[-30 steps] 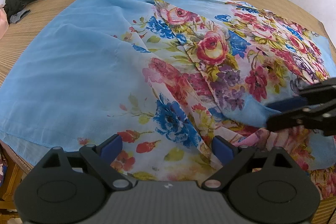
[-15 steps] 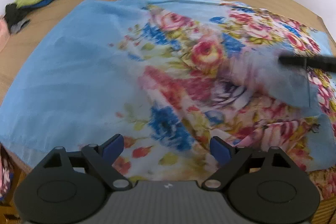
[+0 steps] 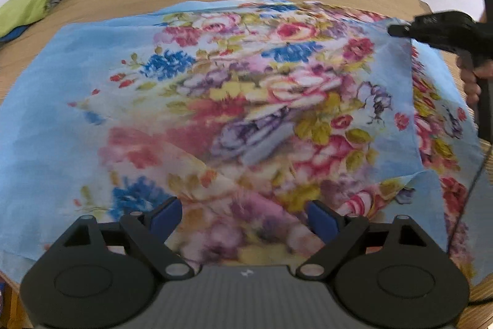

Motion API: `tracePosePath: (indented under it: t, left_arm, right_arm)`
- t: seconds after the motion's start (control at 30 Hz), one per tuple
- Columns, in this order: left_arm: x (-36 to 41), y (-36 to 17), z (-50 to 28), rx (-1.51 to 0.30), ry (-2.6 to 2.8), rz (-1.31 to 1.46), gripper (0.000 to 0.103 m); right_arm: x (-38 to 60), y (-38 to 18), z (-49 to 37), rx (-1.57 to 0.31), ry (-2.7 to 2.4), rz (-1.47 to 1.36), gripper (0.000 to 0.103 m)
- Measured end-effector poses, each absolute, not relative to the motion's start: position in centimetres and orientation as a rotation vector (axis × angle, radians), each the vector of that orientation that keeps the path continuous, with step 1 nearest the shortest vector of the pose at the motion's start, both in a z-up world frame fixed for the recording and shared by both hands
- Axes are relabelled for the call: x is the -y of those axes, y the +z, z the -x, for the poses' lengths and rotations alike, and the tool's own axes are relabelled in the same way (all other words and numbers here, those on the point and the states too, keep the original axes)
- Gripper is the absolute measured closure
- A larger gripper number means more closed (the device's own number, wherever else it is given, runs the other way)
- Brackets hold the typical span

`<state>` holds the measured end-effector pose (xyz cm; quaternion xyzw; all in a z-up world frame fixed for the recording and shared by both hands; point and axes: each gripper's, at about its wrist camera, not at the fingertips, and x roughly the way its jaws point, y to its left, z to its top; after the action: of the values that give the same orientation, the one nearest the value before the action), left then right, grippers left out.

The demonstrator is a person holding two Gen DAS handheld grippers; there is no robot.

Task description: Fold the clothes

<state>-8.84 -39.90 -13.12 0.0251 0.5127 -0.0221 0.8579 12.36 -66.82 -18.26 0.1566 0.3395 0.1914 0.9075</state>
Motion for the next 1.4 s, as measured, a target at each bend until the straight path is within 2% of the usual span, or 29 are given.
tracePosePath:
  t: [0.5,0.87,1.0,1.17,1.33,1.4]
  left_arm:
    - [47.2,-13.5,7.2,-1.108,-0.205,-0.054,0.013]
    - [46.8,-12.6,8.4,-1.11,-0.208,-0.091,0.013]
    - [45.4,-11.7,9.9,-1.105,-0.187,-0.1,0.013]
    - [44.4,-11.1,11.2,-1.101,-0.163,-0.099,0.013]
    - [42.7,-10.6,12.7,-1.087,-0.178,-0.094,0.013]
    - [41.4,-10.3,13.6,-1.078,-0.183,-0.101,0.013]
  right_arm:
    - [74.3,-18.1,-17.4,-0.644,0.27,-0.205,0.1]
    - [76.1,-20.2,-20.2,-0.679,0.122,0.013,0.099]
    - [77.4,-19.8,-19.9,-0.701,0.067,-0.041,0.095]
    - [78.8,-16.3,-15.9,-0.714,0.071,-0.166,0.073]
    - [76.7,-12.4,-7.3,-0.799,0.223,-0.056,0.073]
    - [75.2,-11.9,-3.4,-0.823,0.26,-0.039,0.068]
